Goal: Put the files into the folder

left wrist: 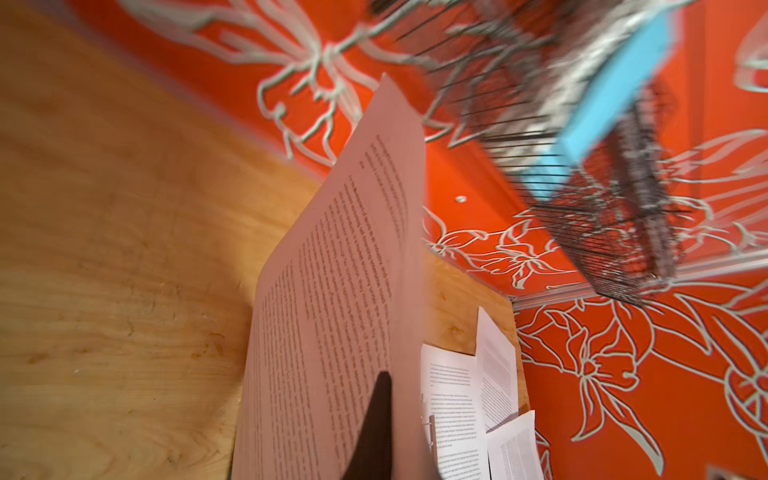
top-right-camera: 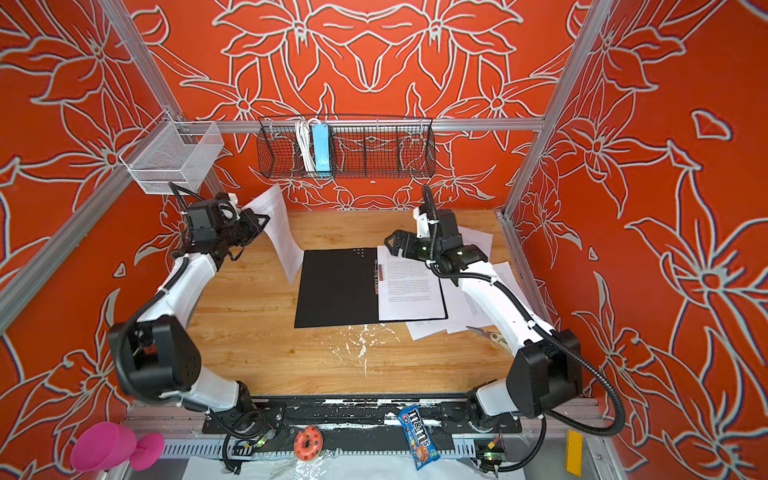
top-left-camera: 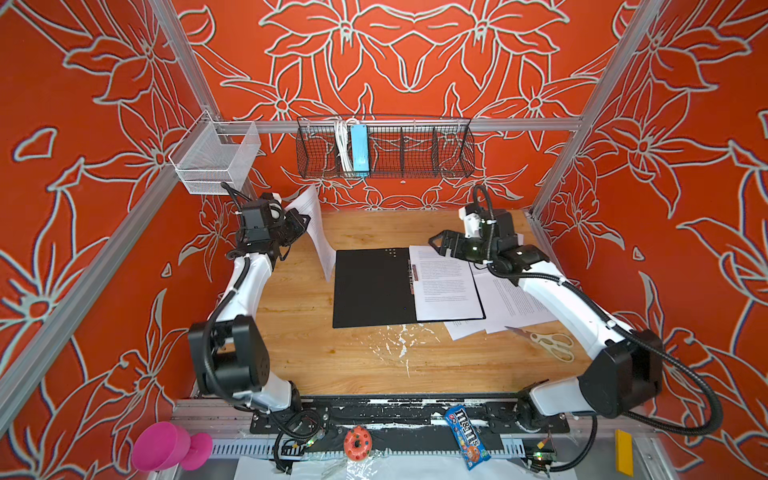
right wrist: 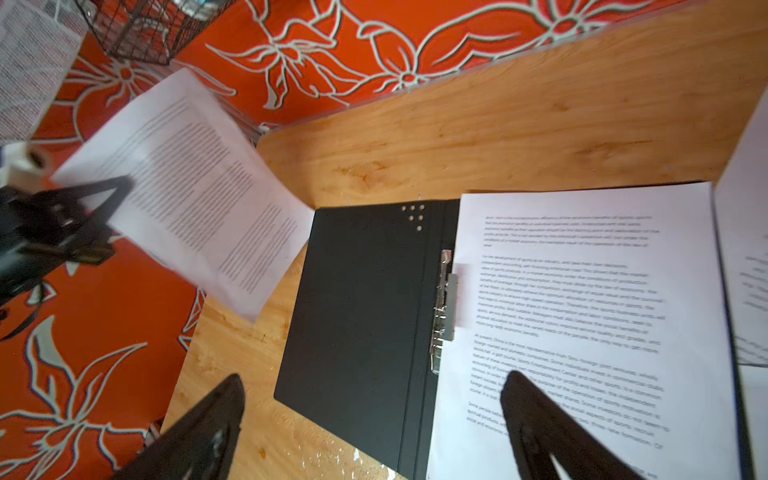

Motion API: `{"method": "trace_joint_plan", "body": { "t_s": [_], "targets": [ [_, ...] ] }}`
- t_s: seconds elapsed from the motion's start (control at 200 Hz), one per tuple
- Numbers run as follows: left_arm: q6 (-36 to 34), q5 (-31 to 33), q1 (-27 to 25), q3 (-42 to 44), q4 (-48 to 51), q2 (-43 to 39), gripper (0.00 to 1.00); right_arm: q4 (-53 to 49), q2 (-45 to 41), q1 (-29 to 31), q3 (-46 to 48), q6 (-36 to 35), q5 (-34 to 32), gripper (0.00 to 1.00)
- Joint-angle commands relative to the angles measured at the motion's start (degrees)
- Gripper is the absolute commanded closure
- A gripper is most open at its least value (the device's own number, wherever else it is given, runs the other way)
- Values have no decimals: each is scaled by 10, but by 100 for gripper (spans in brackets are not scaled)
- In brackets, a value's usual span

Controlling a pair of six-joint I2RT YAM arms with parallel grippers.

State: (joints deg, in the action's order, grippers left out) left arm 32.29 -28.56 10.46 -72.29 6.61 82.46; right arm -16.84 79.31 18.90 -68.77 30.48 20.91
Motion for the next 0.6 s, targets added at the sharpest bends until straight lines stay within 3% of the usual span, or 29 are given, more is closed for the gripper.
{"method": "trace_joint_plan", "body": {
  "t_s": [0.0, 0.185, 0.37, 0.59],
  "targets": [
    [-55, 30, -66, -19, 62, -79, 100, 47, -55, -5, 46, 10, 0, 2],
    [-132, 85, -266, -105, 199, -97, 100, 51, -59, -38, 67, -9, 58, 2],
    [-115, 104, -455, -149, 209, -55, 100, 80, -60, -77, 109, -9, 123, 6],
    [-120, 84, -616, -265, 248, 31, 100, 119, -63, -164, 184, 48, 171, 8]
  ]
}}
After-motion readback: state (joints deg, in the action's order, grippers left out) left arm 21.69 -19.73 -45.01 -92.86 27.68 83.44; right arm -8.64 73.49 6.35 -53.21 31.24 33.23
